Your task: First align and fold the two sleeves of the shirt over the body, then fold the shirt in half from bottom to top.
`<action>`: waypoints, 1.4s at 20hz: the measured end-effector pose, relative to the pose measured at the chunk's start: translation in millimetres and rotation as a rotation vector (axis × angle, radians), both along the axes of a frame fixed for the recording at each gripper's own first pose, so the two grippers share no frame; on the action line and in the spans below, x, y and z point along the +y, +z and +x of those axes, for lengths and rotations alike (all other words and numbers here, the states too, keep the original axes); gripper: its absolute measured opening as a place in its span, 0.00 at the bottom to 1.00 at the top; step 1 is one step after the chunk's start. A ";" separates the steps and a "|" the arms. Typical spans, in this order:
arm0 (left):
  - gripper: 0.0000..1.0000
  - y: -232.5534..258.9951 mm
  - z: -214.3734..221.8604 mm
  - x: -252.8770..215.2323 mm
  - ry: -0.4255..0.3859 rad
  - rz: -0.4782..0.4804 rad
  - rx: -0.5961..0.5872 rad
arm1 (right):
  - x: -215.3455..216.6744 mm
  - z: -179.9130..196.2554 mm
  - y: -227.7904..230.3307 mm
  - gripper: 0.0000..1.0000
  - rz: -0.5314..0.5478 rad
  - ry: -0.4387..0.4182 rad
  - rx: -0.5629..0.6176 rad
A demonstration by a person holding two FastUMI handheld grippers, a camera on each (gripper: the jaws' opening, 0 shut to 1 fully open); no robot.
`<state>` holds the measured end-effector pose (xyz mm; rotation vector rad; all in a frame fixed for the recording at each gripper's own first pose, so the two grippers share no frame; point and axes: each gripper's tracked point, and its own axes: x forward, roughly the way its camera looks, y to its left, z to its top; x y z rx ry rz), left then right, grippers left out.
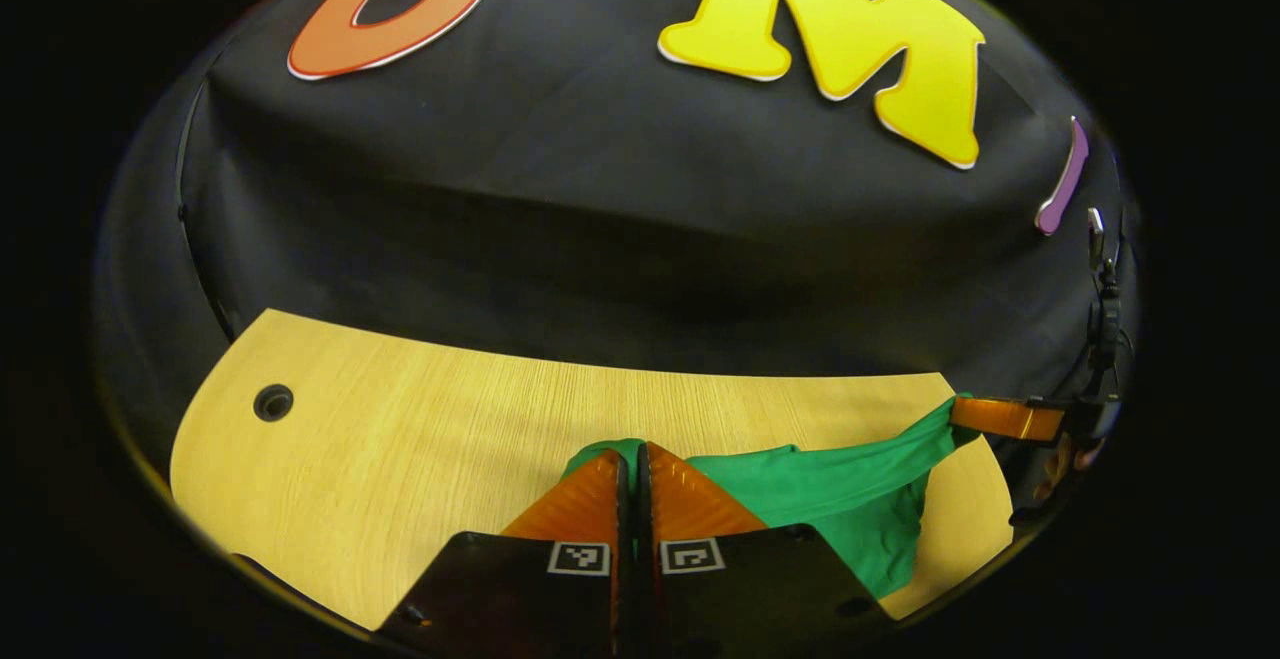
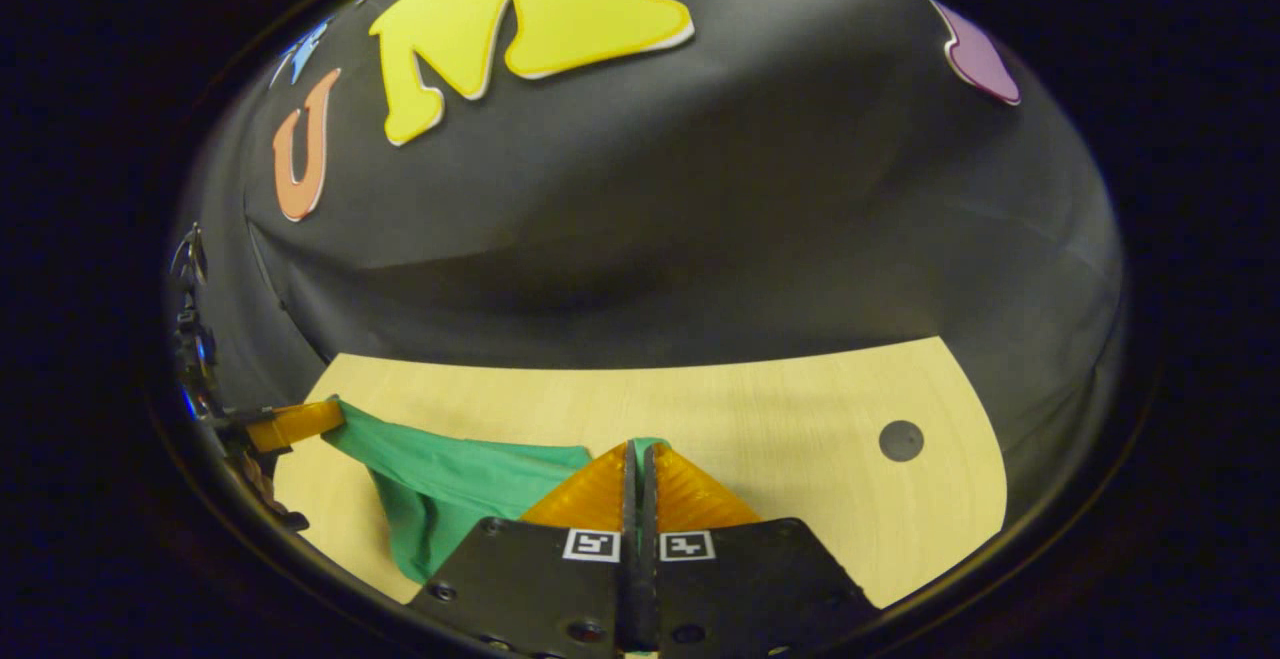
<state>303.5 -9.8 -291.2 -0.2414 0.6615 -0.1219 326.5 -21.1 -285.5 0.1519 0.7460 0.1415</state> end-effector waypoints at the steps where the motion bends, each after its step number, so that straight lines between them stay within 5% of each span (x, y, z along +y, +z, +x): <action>1: 0.07 -10.9 -0.4 2.0 0.013 -0.002 0.019 | -0.5 1.0 -13.1 0.00 -0.015 0.003 0.005; 3: 0.13 -30.7 -2.6 6.8 0.044 0.009 0.064 | 2.2 -3.6 -24.0 0.02 0.010 0.006 0.037; 6: 0.45 -43.0 -10.5 13.1 0.049 0.094 0.100 | -5.9 -17.7 -39.9 0.51 -0.016 0.000 0.043; 7: 0.99 -38.3 -11.8 15.2 0.050 0.122 0.083 | -9.5 -22.6 -37.8 0.68 -0.036 0.001 0.026; 9: 0.92 -25.1 -16.8 21.7 0.068 0.174 0.046 | -14.1 -32.1 -25.7 0.96 -0.070 -0.007 -0.014; 11: 1.00 -4.0 -23.3 23.1 0.104 0.182 0.004 | -13.2 -47.6 -7.1 0.97 -0.081 -0.013 -0.052; 19: 1.00 168.3 -88.6 21.6 0.137 0.201 -0.323 | 4.9 -123.4 134.8 0.96 -0.075 -0.057 -0.300; 24: 1.00 268.6 -171.1 8.1 0.124 0.213 -0.484 | 8.5 -205.9 229.8 0.97 -0.123 -0.083 -0.468; 28: 1.00 299.8 -247.1 -1.5 0.121 0.193 -0.511 | 26.8 -270.1 265.0 1.00 -0.092 -0.092 -0.513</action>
